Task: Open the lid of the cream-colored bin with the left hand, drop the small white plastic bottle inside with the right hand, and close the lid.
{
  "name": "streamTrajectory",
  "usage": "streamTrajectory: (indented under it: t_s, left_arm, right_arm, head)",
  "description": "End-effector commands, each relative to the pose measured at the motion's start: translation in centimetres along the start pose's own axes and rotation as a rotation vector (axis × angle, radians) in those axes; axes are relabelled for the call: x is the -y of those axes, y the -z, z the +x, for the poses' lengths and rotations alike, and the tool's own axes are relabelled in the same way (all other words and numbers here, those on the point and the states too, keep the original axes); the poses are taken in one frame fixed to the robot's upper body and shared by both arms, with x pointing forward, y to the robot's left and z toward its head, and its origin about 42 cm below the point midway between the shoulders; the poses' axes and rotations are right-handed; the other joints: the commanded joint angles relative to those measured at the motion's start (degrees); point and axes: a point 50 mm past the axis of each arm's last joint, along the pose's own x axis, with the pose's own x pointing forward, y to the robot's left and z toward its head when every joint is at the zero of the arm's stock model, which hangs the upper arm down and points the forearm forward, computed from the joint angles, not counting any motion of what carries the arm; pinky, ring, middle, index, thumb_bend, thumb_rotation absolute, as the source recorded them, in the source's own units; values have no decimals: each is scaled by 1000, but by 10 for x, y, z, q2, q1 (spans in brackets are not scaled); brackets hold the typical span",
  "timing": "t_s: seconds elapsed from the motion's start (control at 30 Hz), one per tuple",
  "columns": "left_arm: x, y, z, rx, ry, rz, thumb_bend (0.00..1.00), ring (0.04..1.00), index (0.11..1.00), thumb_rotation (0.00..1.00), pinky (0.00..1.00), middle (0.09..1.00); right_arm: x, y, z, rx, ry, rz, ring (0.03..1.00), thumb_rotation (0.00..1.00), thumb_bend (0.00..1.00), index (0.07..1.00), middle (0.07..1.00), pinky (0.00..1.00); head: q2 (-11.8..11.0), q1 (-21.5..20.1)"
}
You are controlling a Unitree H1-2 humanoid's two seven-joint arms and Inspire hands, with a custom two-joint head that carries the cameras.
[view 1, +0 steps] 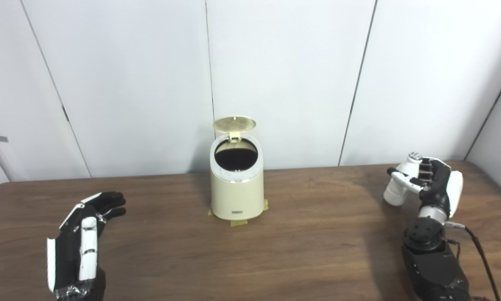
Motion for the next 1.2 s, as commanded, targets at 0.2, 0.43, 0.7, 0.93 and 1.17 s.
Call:
streamTrajectory:
  t_s: [0.2,0.43,0.7,0.93,1.17]
  left_arm:
    - [4,-13,9,69,21,0,290,671,632,737,653,661]
    - [4,-13,9,69,17,-8,317,677,631,724,651,660]
    - [6,-11,10,71,22,-3,312,671,628,718,639,655]
    - [8,-11,10,69,21,-13,317,673,629,717,646,655]
    - [9,-11,10,74,20,-19,305,664,625,714,649,652]
  right_arm:
    - [8,-24,18,97,28,10,418,0,530,486,466,332]
    - [9,-27,16,85,22,22,404,0,529,489,444,314]
    - [8,-42,13,149,2,32,472,0,527,475,508,382]
    - [5,-72,10,231,-40,-4,548,0,522,452,536,487]
    - [3,-107,-1,317,-72,-18,507,0,525,458,517,447]
  head:
    - [2,-2]
    - [3,-3]
    - [2,-4]
    - [1,-3]
    - [0,-2]
